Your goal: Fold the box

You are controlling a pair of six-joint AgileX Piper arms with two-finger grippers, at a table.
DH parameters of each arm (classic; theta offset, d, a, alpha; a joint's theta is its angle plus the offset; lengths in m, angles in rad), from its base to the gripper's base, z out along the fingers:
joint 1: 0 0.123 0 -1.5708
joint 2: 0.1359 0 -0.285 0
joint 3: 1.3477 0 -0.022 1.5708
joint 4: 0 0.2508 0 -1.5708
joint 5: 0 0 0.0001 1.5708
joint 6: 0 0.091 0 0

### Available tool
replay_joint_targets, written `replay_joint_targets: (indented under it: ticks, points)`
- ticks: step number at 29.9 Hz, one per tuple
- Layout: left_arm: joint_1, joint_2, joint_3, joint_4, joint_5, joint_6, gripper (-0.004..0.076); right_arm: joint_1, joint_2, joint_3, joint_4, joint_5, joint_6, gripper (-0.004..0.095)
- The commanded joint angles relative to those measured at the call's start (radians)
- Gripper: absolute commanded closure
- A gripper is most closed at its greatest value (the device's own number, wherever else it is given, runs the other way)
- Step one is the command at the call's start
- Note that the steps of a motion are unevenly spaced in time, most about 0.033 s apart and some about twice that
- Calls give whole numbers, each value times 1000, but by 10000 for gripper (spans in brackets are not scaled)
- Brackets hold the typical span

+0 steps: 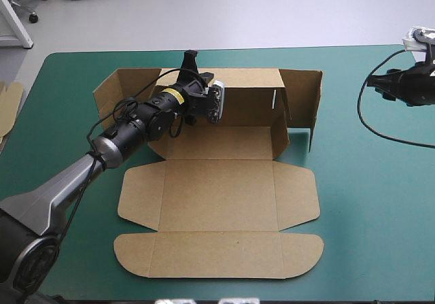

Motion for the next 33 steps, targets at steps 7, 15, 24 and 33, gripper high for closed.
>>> replay_joint_targets:
  ticks: [7, 15, 24, 33]
  points:
    - [-62, -42, -26, -57, -126, -77, 738, -42, 126, -76, 140, -66, -56, 437]
    - [-73, -25, 42, -72, -341, -78, 738, -42, 260, -218, 234, -40, -87, 454]
    - [-75, -25, 129, -151, -458, -47, 738, 20, 452, -468, 277, 22, -68, 478]
    - [-75, -15, 129, -148, -464, -47, 738, 101, 591, -565, 276, 31, -49, 478]
